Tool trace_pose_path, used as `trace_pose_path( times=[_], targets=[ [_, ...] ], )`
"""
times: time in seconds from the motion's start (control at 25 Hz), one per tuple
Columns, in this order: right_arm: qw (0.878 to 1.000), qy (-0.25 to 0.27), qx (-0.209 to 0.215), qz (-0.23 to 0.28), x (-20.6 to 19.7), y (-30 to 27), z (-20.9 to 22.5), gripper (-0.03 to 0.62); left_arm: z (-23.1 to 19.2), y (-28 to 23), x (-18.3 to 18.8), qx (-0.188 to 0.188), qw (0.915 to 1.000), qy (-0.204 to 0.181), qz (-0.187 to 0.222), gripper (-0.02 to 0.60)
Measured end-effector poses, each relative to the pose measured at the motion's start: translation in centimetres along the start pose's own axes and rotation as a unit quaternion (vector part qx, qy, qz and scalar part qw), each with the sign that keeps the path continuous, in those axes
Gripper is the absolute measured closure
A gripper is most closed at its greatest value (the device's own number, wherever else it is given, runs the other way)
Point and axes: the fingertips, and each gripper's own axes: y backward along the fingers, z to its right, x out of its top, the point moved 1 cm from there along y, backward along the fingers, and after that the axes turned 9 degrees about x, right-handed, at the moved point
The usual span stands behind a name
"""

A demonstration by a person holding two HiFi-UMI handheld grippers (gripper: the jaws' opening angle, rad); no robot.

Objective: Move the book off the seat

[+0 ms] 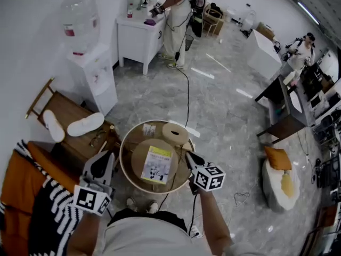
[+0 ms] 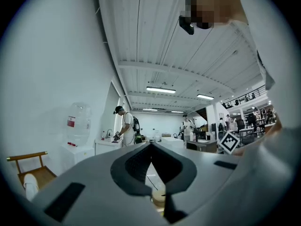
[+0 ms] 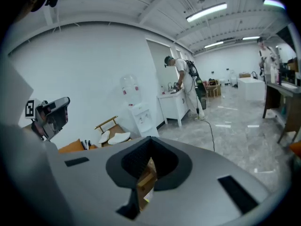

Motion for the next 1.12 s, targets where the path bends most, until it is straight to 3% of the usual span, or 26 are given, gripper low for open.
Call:
trace_pose_path(
  times=[0.32, 0.52, 0.72, 0.96, 1.12],
  targets=[
    [0.995, 0.029, 0.037, 0.092, 9.2, 3.4, -2.2, 0.572, -2.0, 0.4, 2.9, 0.025, 0.9992, -0.016, 0.029, 0.565],
    [0.988, 0.083, 0.026, 0.129, 13.3, 6.6, -3.3, 0.571, -2.7, 0.2, 4.2, 0.039, 0.9982, -0.016, 0.042, 0.565],
    [0.977, 0.088, 0.020, 0.192, 16.1, 11.1, -4.2, 0.572, -3.0, -0.3, 4.6, 0.048, 0.9977, -0.007, 0.048, 0.565],
    [0.967, 0.113, -0.046, 0.224, 16.6, 16.3, -4.1, 0.571, -3.4, 0.1, 5.4, 0.071, 0.9949, -0.008, 0.071, 0.565],
    [0.961, 0.130, -0.090, 0.226, 16.2, 18.7, -4.3, 0.571, -3.1, 0.3, 5.0, 0.071, 0.9957, -0.009, 0.059, 0.565]
  ],
)
